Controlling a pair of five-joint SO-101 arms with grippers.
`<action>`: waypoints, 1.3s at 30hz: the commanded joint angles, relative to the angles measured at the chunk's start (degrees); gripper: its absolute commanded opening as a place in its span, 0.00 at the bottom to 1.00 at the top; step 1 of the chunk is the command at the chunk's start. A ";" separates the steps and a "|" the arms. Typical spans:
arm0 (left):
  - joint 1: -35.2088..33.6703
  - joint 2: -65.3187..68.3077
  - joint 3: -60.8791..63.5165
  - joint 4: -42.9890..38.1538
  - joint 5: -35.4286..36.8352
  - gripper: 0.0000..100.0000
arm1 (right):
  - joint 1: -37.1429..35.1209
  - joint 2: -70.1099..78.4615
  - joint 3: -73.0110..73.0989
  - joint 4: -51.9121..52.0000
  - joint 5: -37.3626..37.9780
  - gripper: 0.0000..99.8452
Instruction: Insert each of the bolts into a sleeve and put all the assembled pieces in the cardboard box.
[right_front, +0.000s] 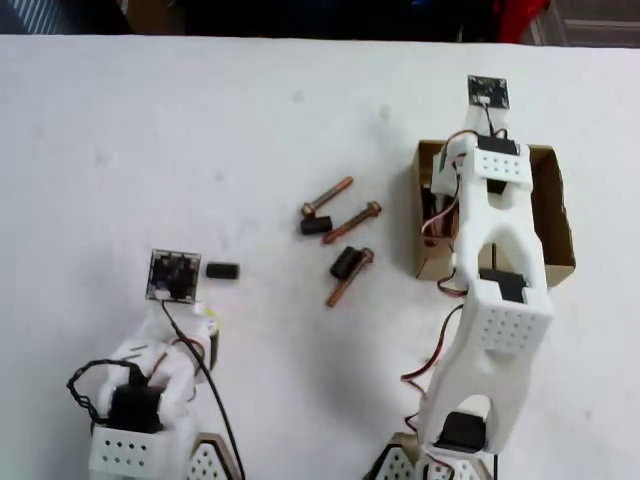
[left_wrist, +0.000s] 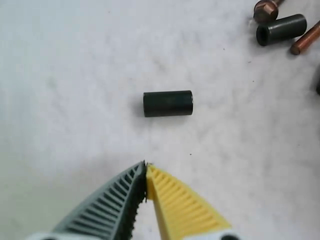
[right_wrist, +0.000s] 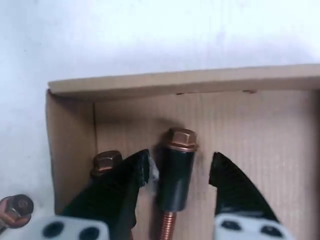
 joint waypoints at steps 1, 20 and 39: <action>-0.57 -0.48 -0.18 0.35 0.62 0.02 | -0.04 -3.47 -3.16 0.22 0.70 0.19; -0.75 -0.48 -0.18 0.00 0.62 0.02 | -3.12 -26.07 -2.90 15.16 0.70 0.19; -10.68 -0.48 -0.18 1.85 5.45 0.02 | -18.68 -41.36 -2.90 30.81 0.70 0.19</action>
